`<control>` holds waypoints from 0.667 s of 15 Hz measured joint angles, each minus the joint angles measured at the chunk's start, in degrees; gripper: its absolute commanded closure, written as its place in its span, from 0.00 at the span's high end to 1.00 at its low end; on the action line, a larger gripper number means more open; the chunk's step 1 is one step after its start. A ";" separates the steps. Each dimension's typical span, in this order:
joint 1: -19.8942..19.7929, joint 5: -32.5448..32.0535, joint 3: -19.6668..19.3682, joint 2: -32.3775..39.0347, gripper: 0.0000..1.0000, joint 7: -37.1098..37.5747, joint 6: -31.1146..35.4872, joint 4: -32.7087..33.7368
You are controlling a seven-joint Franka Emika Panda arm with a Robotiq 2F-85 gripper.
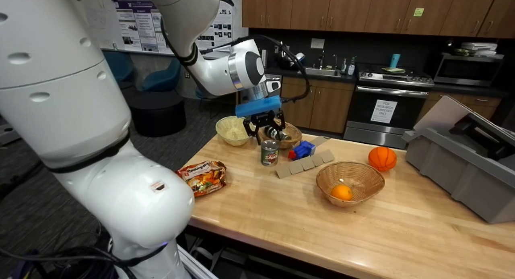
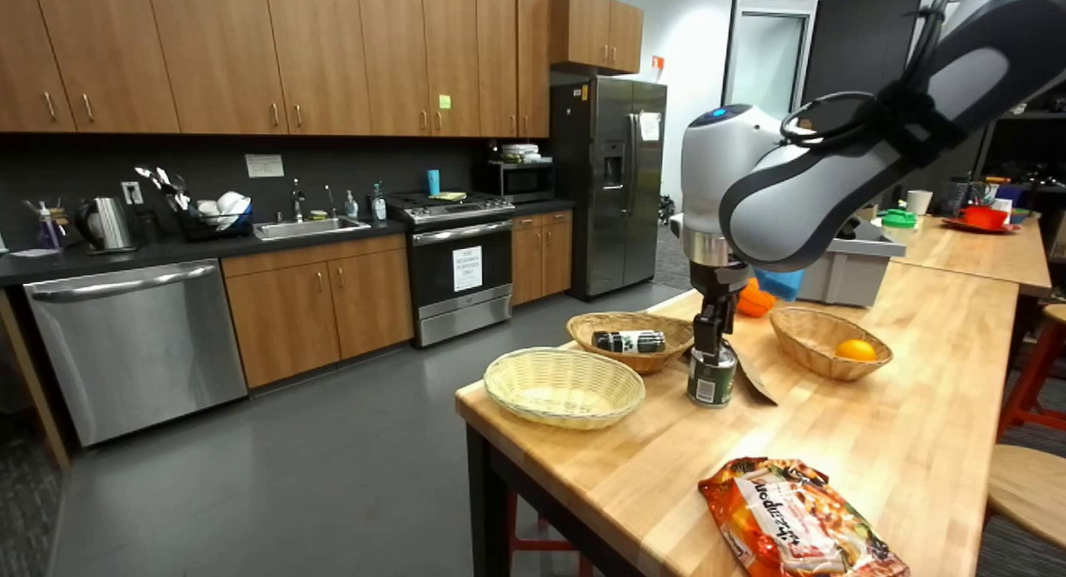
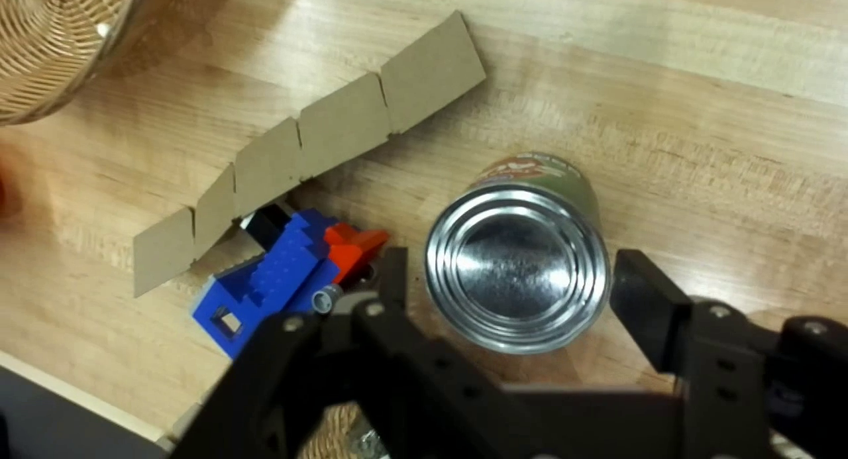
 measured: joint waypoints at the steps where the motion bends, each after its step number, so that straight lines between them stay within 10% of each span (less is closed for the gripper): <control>1: 0.01 -0.05 0.15 -0.29 0.53 0.00 -0.14 -0.04; 3: 0.01 -0.06 0.41 -0.70 0.53 0.00 -0.22 -0.20; 5: 0.01 -0.06 0.55 -0.88 0.96 0.00 -0.48 -0.24; 10: 0.00 -0.06 0.51 -0.96 1.00 0.26 -0.79 -0.35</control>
